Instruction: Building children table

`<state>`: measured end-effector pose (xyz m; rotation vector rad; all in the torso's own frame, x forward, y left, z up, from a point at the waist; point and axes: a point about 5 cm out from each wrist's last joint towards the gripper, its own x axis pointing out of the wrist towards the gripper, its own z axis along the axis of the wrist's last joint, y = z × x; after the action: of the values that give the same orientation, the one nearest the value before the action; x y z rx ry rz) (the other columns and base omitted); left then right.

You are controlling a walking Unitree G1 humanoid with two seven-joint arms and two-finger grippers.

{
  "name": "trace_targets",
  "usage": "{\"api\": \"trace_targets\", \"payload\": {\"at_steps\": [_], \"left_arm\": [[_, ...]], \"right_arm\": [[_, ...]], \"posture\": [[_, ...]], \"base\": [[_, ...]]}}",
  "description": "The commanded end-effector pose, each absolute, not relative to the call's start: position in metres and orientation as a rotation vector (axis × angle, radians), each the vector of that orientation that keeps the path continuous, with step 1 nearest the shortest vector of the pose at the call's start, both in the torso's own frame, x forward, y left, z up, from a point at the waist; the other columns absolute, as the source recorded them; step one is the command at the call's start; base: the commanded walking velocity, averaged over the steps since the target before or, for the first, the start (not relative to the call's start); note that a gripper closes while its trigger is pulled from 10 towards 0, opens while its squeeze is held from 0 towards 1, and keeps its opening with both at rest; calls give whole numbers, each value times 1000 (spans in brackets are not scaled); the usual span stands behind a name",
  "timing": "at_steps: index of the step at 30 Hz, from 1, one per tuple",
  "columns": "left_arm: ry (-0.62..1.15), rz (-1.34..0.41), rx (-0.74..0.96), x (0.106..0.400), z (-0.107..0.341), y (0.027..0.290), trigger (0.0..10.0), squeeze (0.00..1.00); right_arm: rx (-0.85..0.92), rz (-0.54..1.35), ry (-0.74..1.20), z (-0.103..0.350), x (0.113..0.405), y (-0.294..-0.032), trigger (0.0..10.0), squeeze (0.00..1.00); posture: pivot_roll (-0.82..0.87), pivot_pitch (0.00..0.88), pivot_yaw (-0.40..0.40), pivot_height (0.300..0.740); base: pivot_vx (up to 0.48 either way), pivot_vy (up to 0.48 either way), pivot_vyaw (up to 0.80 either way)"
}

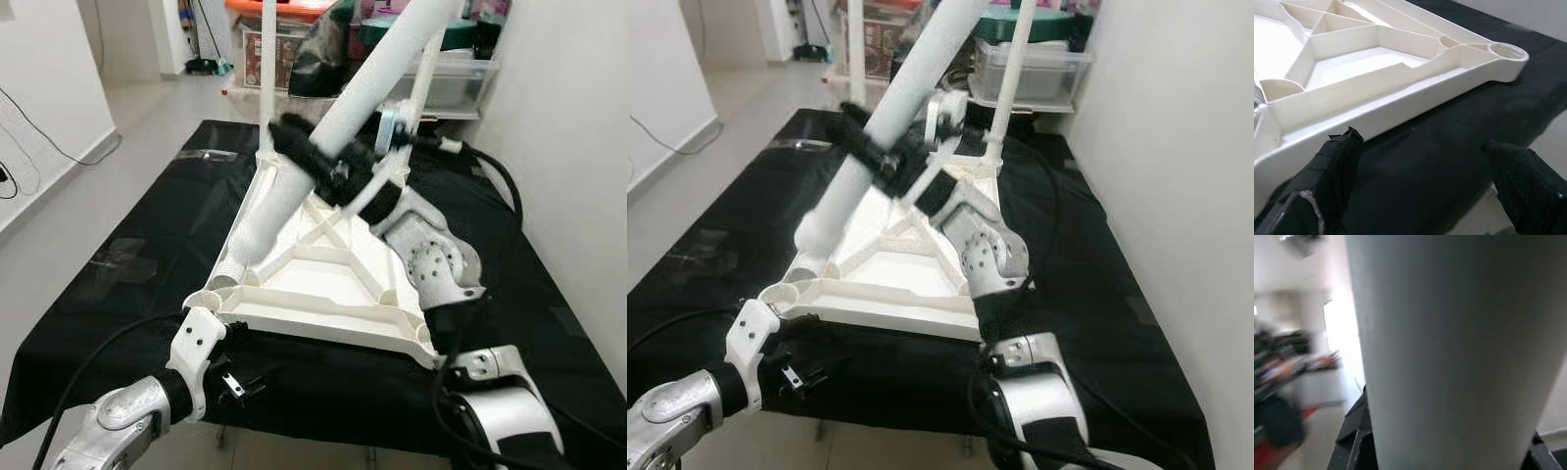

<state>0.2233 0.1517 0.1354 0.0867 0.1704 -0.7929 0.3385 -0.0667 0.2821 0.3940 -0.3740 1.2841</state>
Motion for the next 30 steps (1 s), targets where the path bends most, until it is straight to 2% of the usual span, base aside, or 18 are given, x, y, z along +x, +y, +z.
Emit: {"api": "trace_targets", "payload": {"at_steps": [1, 11, 24, 30], "left_arm": [[181, -834, 61, 218, 140, 153, 10000, 0], [192, -967, 74, 209, 145, 139, 10000, 0], [154, -1004, 106, 224, 155, 133, 10000, 0], [130, -1091, 127, 235, 159, 115, 10000, 0]], "right_arm": [[343, 1517, -376, 280, 320, -67, 0, 0], [229, 1759, -271, 262, 296, -66, 0, 0], [259, 1884, -223, 251, 278, -54, 0, 0], [302, 1931, -206, 247, 267, -48, 0, 0]], "posture": [[157, 0, -74, 740], [162, 0, -78, 740], [149, 0, -63, 740], [140, 0, -56, 740]], "base": [[0, 0, 0], [0, 0, 0], [0, 0, 0], [0, 0, 0]]}}
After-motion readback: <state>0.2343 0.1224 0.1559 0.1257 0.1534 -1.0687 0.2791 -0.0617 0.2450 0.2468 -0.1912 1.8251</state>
